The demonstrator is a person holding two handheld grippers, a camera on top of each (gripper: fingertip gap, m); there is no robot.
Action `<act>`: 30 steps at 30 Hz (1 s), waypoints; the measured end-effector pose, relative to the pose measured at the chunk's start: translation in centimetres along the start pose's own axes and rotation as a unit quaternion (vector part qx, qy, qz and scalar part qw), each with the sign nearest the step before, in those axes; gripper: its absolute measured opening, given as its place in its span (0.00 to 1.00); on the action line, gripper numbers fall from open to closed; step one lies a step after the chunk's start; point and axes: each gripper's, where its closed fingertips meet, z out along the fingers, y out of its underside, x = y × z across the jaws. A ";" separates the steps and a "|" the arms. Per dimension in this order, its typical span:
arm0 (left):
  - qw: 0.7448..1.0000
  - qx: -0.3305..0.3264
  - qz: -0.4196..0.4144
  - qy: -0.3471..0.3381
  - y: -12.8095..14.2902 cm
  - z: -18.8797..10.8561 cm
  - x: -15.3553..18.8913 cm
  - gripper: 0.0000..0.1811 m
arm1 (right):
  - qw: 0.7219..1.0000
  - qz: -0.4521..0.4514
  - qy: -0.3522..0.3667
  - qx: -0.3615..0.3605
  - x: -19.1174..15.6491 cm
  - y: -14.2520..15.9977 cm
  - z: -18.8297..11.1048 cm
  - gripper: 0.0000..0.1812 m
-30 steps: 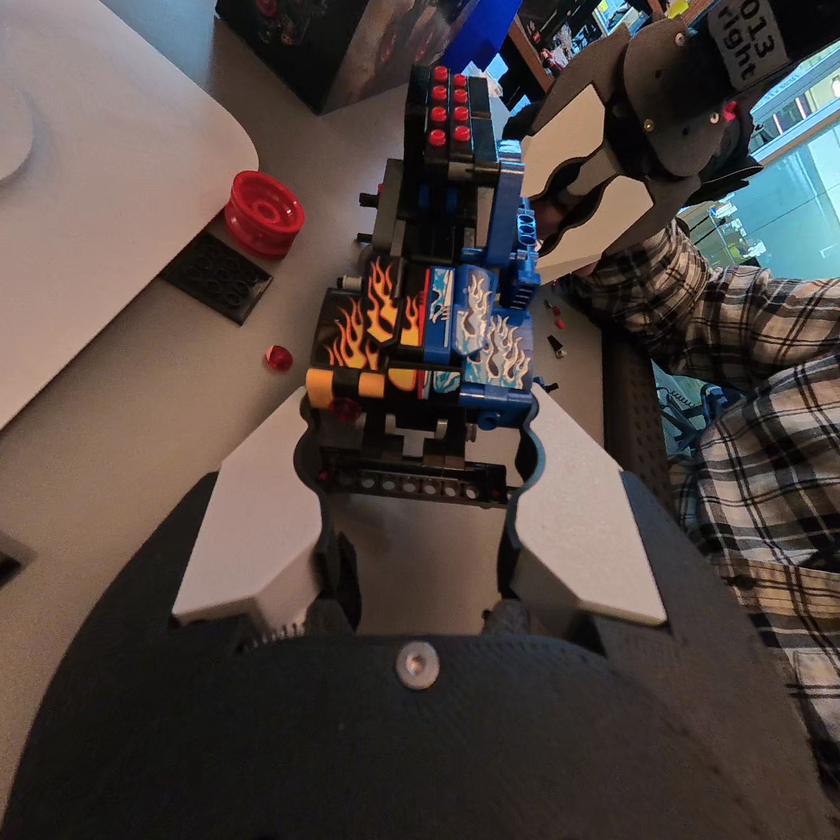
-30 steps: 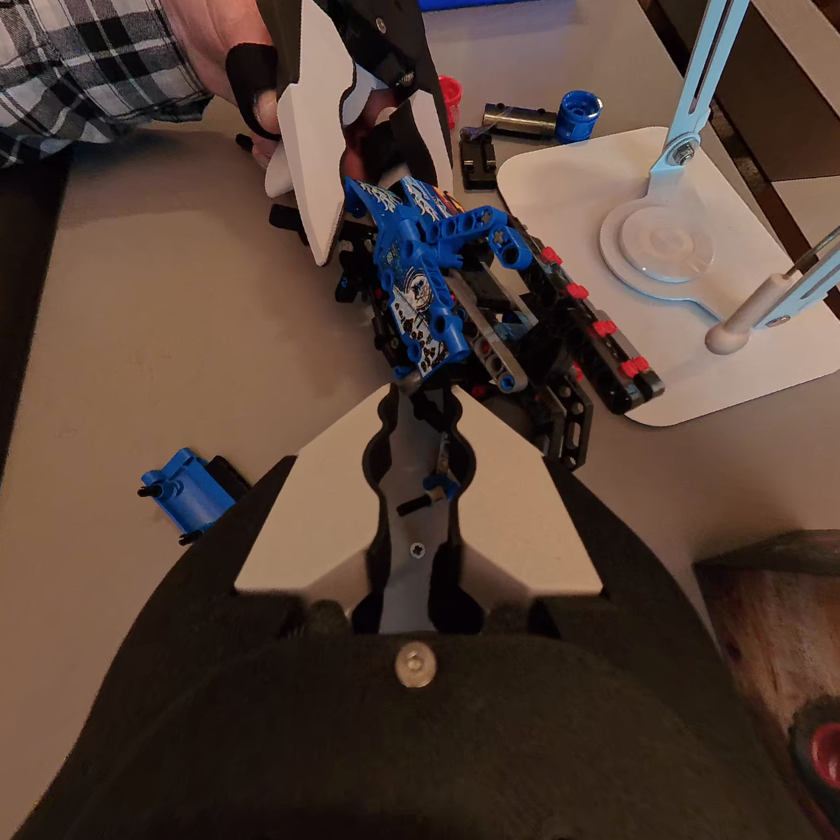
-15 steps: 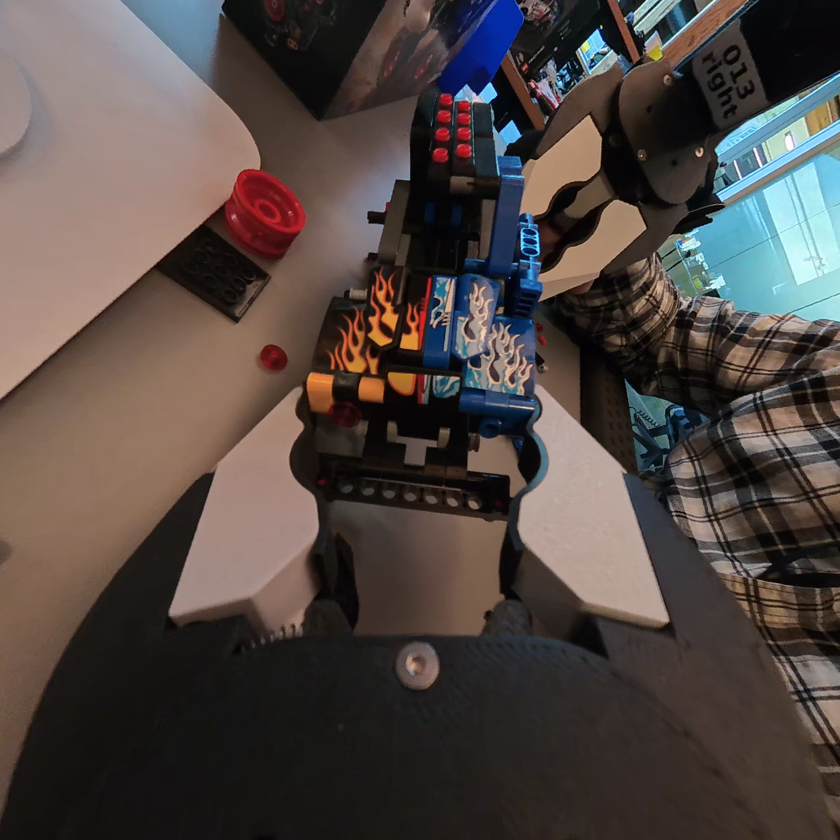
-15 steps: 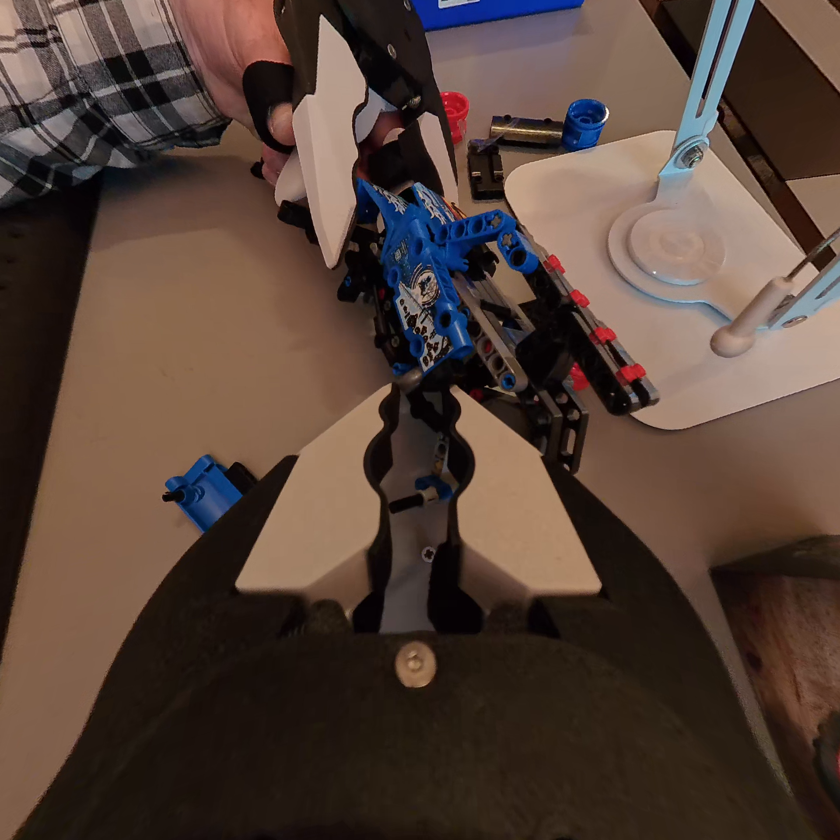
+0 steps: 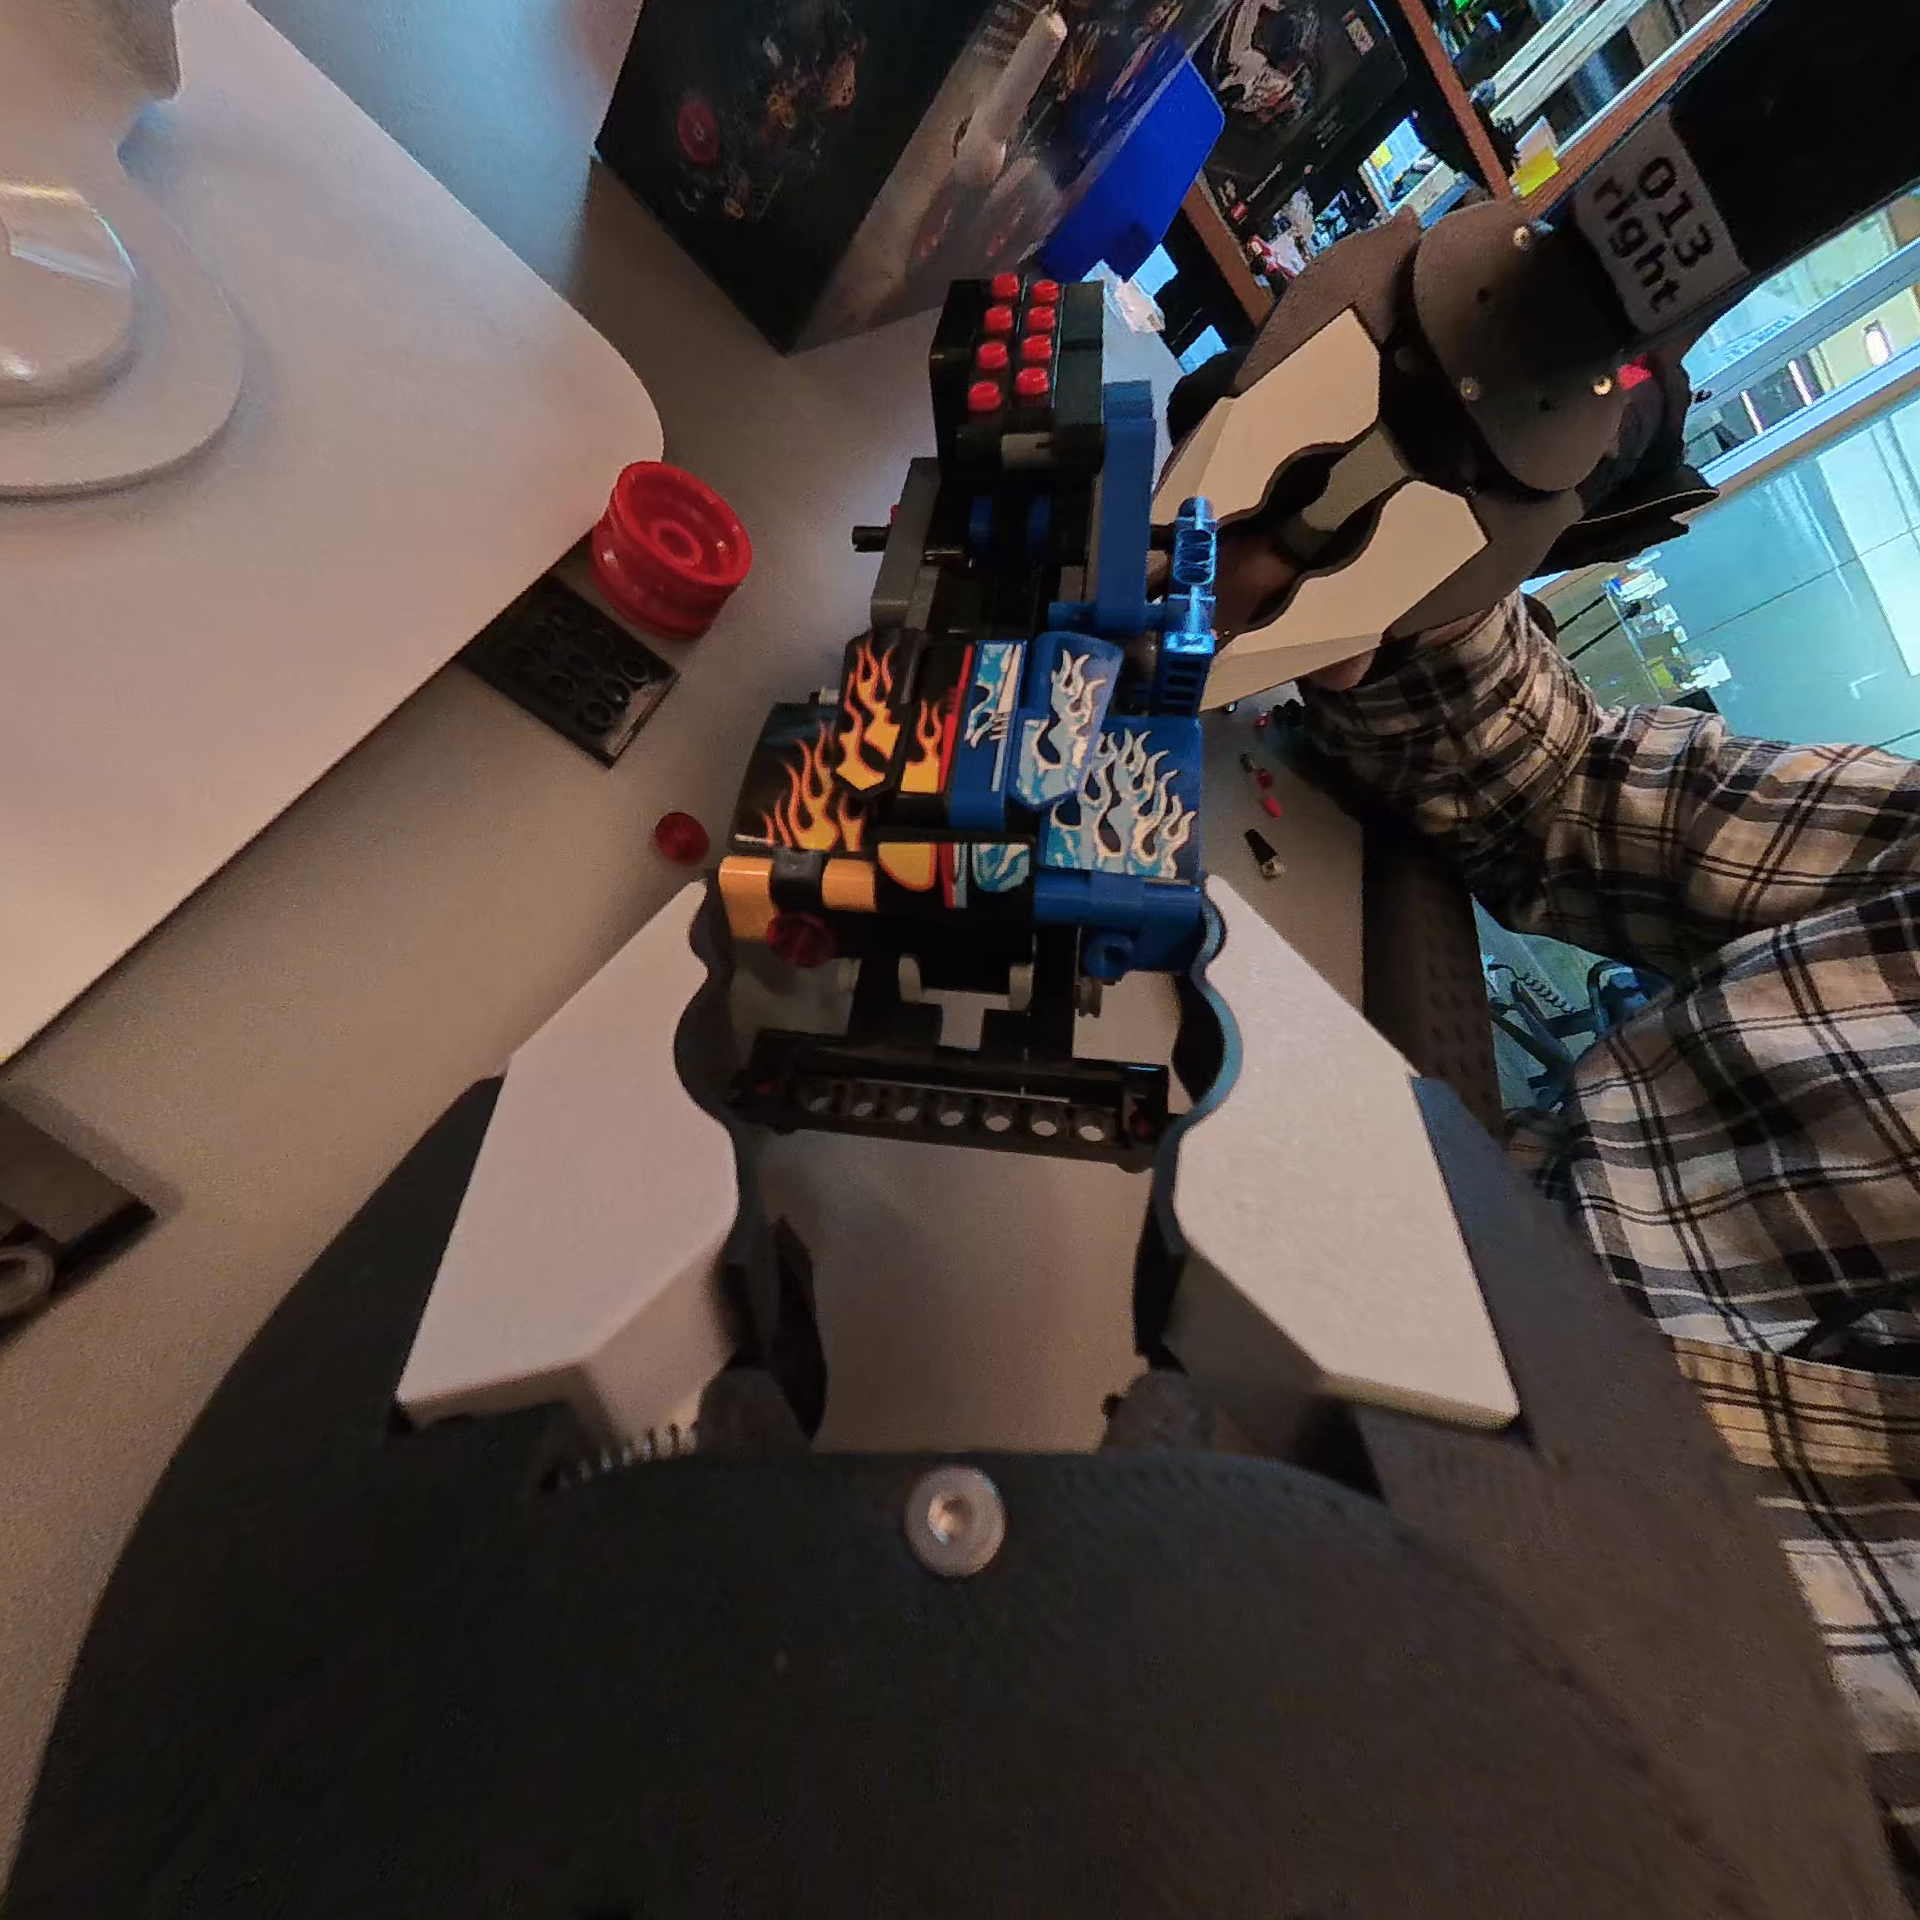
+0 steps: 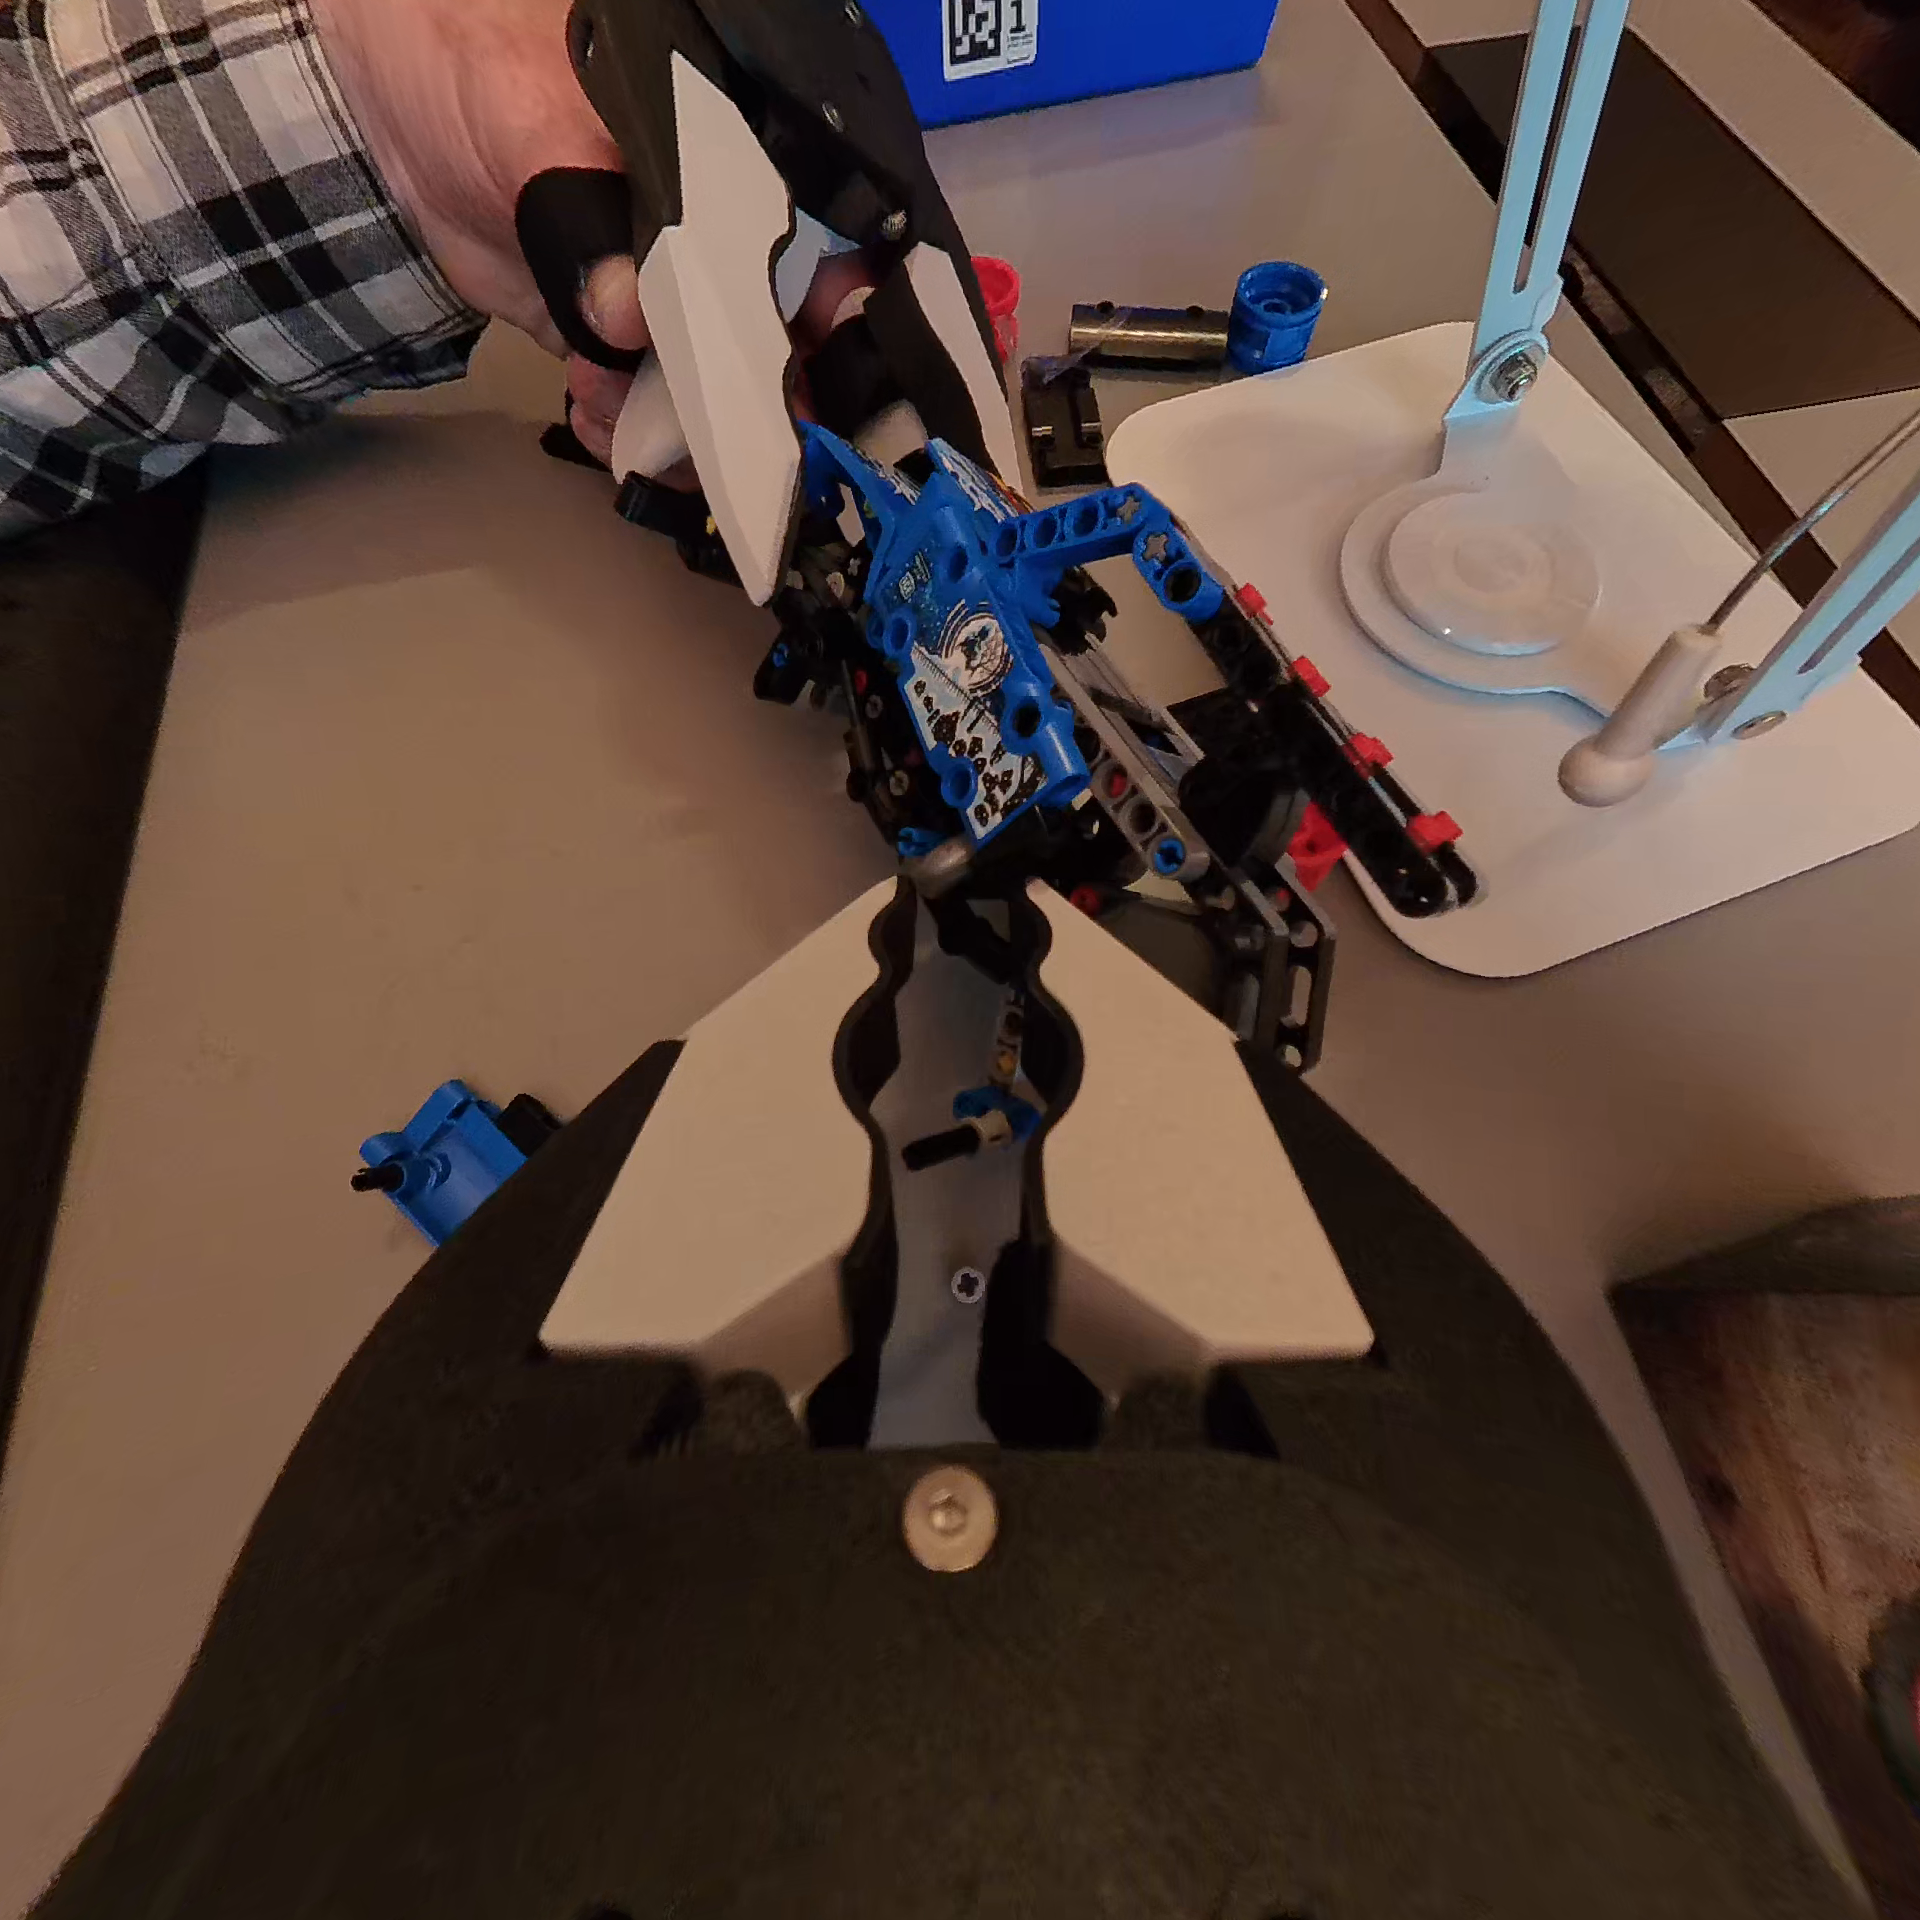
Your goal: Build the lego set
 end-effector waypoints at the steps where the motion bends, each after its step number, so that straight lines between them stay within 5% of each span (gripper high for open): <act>1: 1.000 -0.001 0.002 -0.001 0.0 0.0 0.0 0.47 | 1.000 -0.003 0.002 -0.003 0.0 0.0 0.0 0.09; 11: 1.000 -0.002 0.003 -0.002 0.0 0.2 0.0 0.46 | 0.986 -0.115 0.086 -0.081 1.3 0.1 -2.3 0.08; 17: 1.000 -0.008 0.004 0.000 0.1 0.5 0.2 0.47 | 0.957 -0.221 0.185 -0.041 1.3 -3.1 -2.1 0.18; 22: 1.000 -0.015 0.007 0.005 0.3 0.7 0.5 0.47 | 0.933 -0.294 0.197 -0.063 0.8 -2.4 0.4 0.16; 30: 1.000 -0.020 0.007 0.012 0.3 1.0 0.7 0.47 | 0.908 -0.358 0.200 -0.082 0.9 -2.2 0.3 0.14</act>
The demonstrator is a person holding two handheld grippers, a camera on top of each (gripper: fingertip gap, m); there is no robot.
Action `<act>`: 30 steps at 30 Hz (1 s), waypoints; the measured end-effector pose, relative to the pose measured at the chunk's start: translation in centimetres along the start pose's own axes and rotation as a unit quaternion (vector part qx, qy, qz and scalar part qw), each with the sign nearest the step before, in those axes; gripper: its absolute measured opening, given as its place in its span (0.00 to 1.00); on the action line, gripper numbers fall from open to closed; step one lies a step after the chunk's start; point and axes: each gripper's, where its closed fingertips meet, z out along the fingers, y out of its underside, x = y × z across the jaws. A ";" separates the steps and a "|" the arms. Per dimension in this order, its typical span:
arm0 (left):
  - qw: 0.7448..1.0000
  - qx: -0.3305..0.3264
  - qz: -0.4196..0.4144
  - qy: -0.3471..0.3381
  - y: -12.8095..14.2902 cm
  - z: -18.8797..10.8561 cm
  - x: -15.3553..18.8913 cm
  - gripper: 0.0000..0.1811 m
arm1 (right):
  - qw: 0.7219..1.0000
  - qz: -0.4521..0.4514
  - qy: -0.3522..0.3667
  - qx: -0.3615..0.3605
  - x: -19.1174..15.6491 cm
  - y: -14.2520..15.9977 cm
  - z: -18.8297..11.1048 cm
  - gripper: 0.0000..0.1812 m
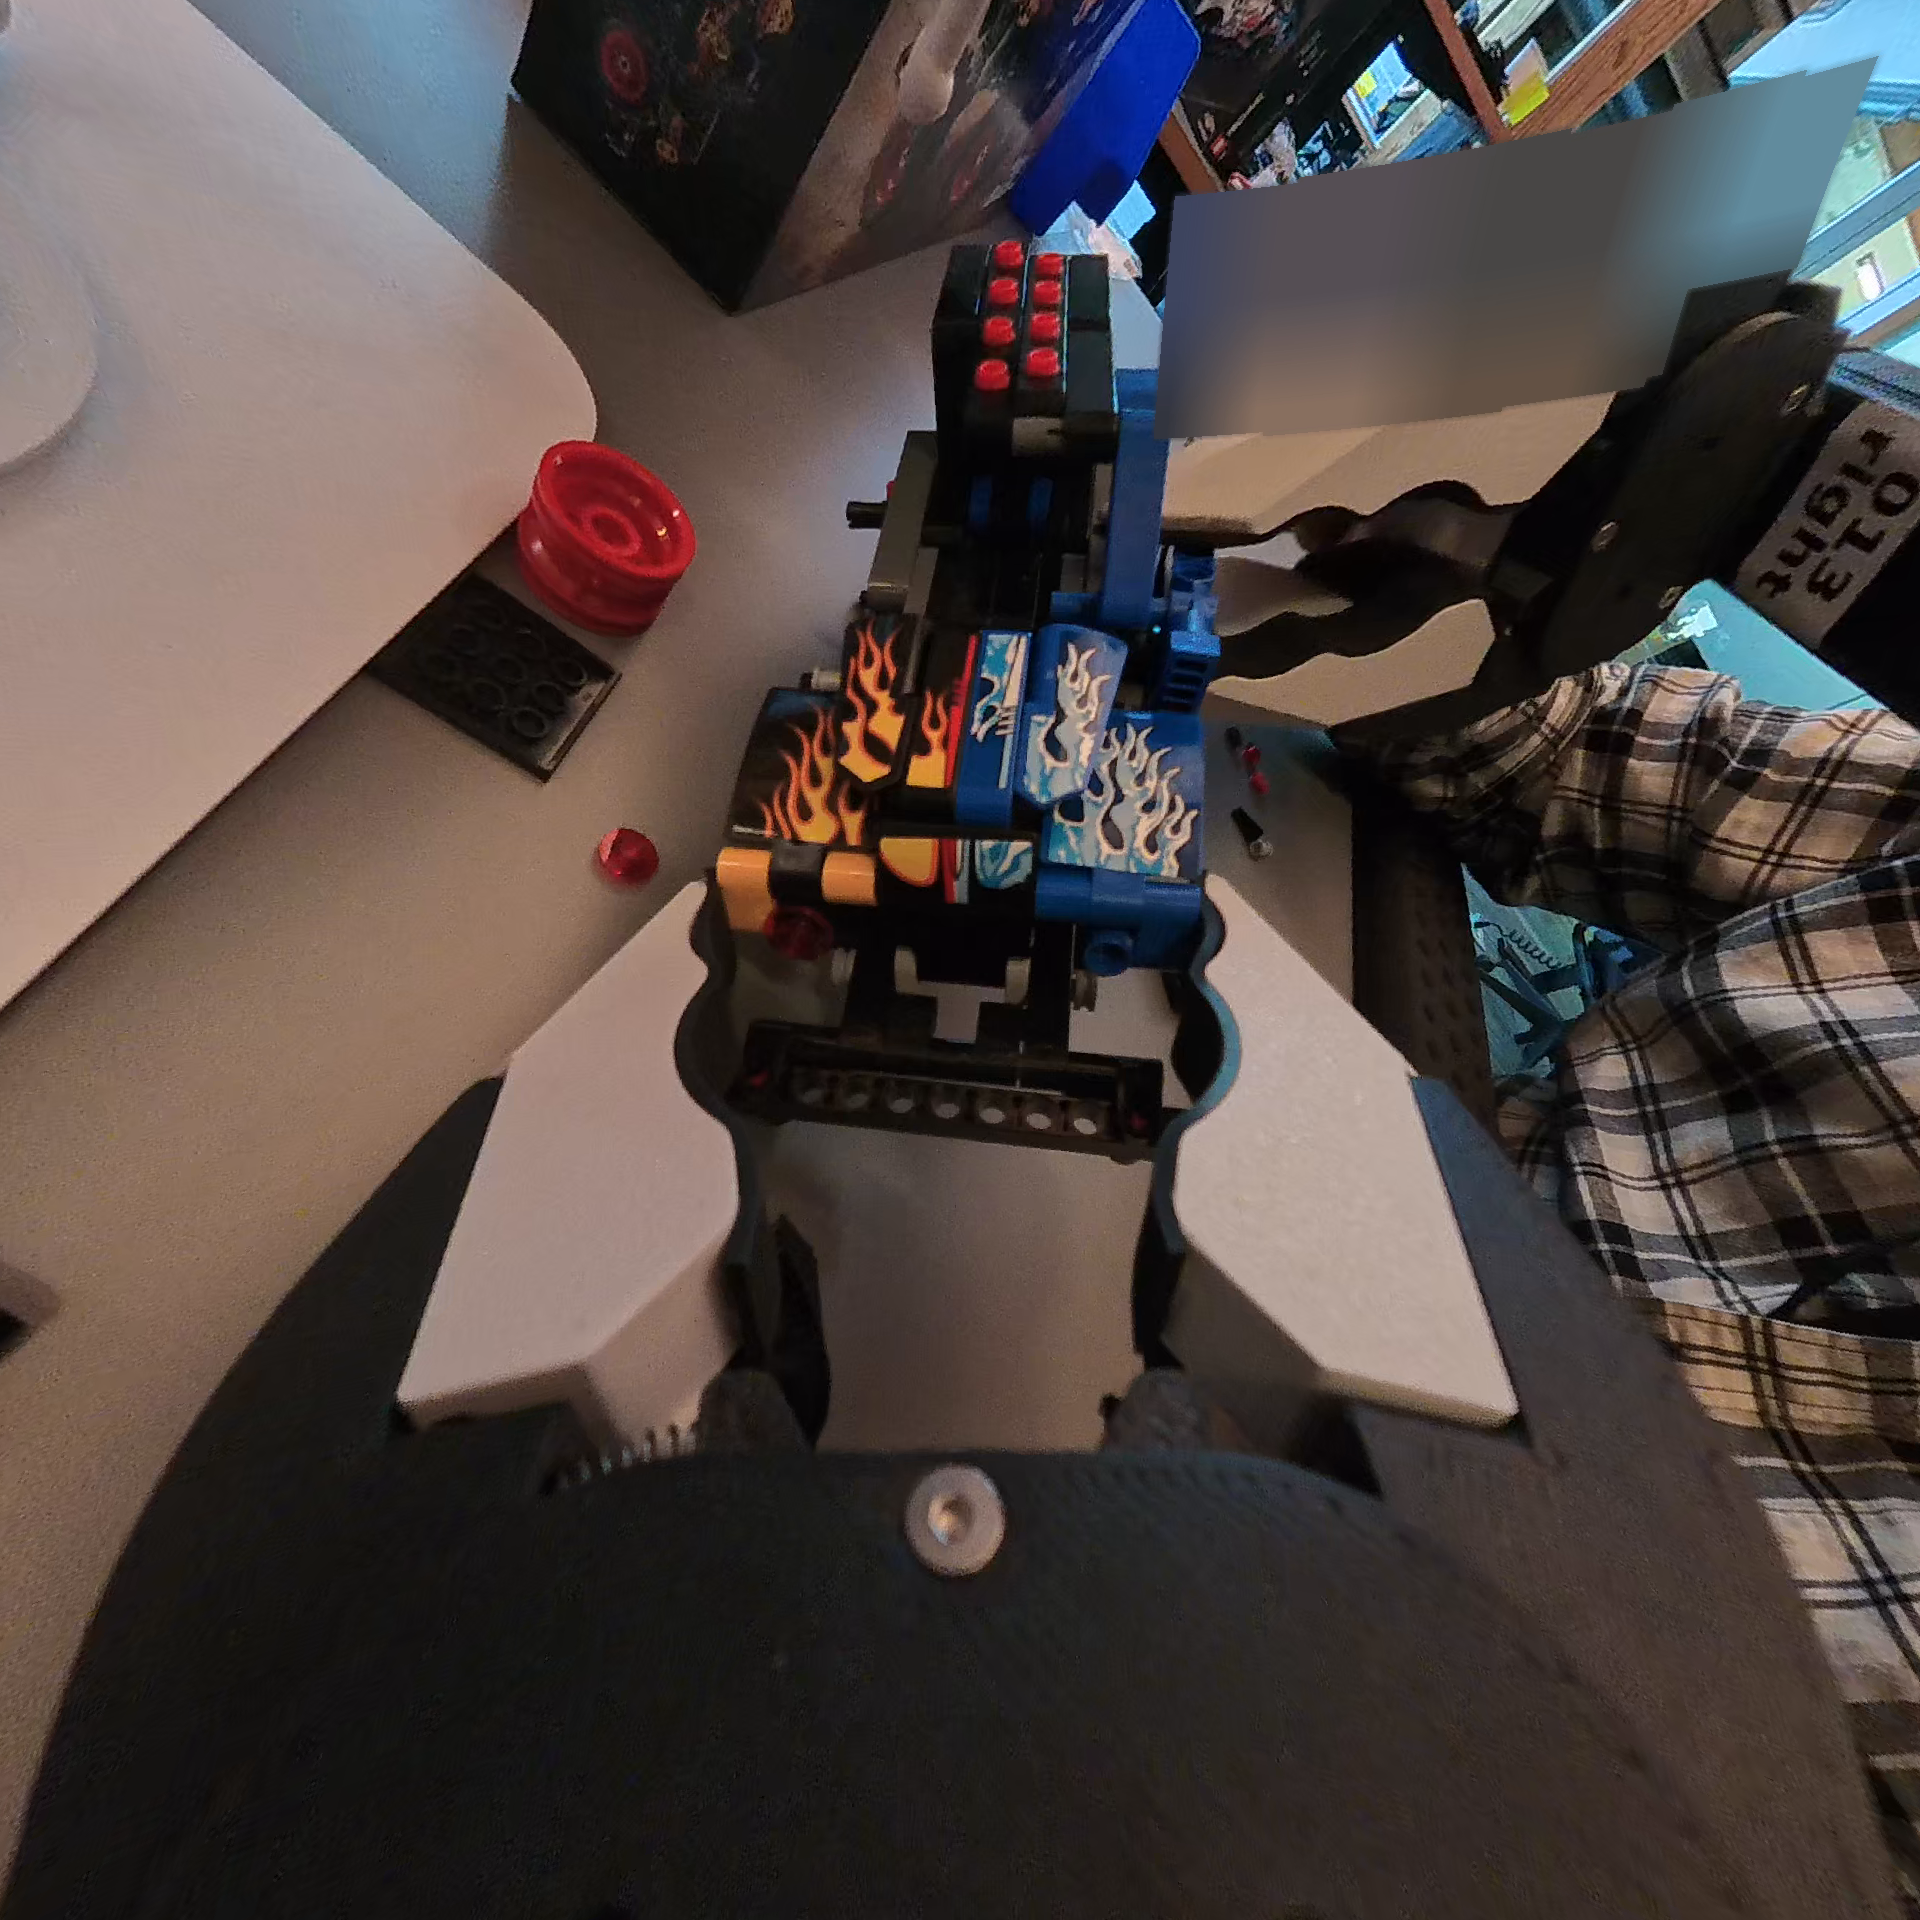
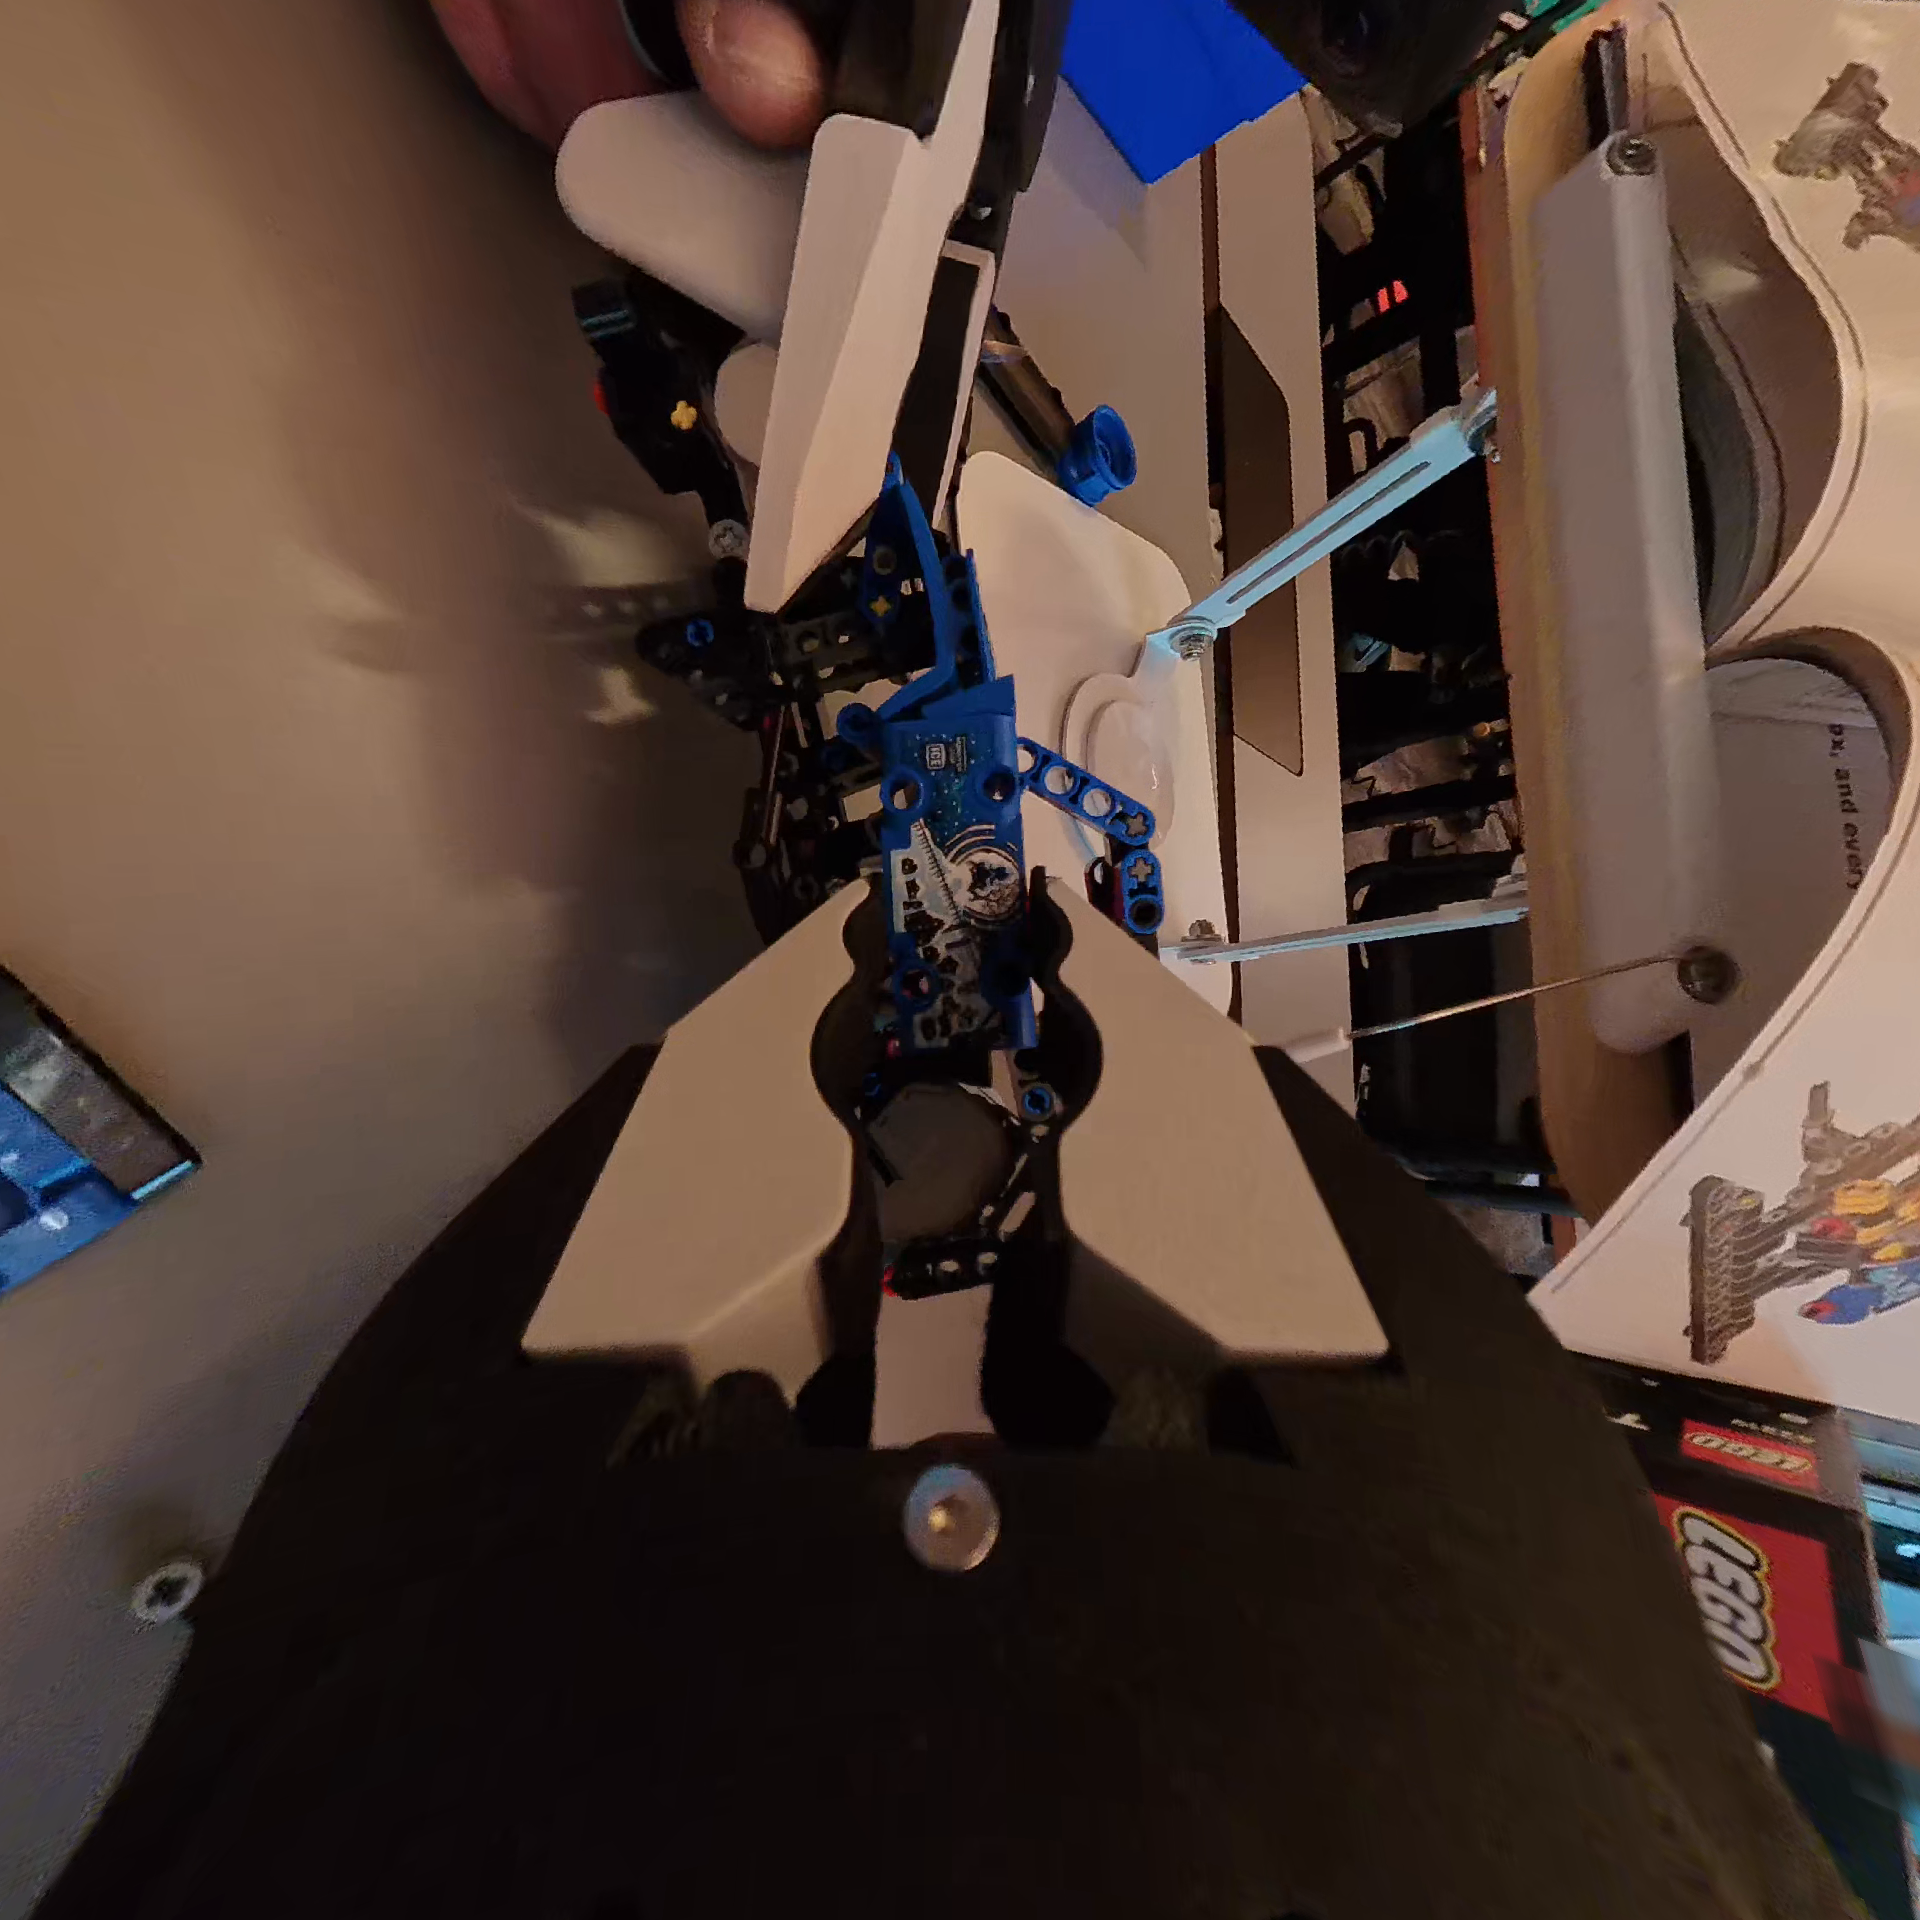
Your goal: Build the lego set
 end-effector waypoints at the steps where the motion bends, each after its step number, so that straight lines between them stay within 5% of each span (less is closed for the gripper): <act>1: 1.000 -0.001 0.000 0.000 0.0 0.0 0.0 0.47 | 1.000 -0.006 -0.003 -0.003 0.0 0.1 0.0 0.14; 13: 1.000 0.002 -0.005 0.008 0.0 0.0 0.0 0.47 | 0.999 0.012 -0.040 -0.001 0.8 0.9 -1.0 0.21; 30: 1.000 -0.006 0.008 0.004 0.3 -0.1 0.1 0.46 | 0.993 0.046 -0.098 0.044 -0.2 1.1 -2.0 0.12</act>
